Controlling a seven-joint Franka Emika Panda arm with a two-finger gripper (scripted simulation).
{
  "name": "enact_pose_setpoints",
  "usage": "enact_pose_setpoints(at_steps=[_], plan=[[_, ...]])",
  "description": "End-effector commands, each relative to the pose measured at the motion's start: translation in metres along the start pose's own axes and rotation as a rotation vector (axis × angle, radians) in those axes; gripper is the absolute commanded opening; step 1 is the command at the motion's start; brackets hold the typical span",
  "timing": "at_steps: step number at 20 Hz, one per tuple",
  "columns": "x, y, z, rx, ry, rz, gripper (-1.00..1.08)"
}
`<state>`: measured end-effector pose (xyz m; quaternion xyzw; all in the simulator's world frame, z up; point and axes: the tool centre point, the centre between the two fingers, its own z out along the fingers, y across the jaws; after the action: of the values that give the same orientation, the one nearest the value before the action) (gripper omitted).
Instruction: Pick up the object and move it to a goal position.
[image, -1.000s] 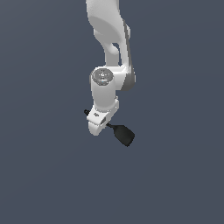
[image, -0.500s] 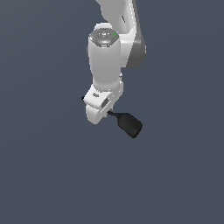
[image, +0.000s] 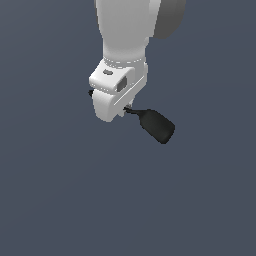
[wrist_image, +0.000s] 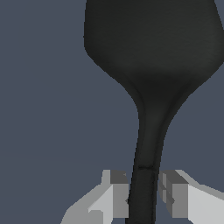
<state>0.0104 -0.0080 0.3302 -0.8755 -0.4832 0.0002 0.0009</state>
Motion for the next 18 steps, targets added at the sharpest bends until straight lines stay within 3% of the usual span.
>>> enact_pose_setpoints(at_steps=[1, 9, 18], plan=[[0.004, 0.001, -0.026, -0.001, 0.000, 0.000, -1.00], [0.012, 0.006, -0.081, -0.001, 0.000, 0.002, -1.00], [0.017, 0.010, -0.106, -0.002, 0.000, 0.002, -1.00]])
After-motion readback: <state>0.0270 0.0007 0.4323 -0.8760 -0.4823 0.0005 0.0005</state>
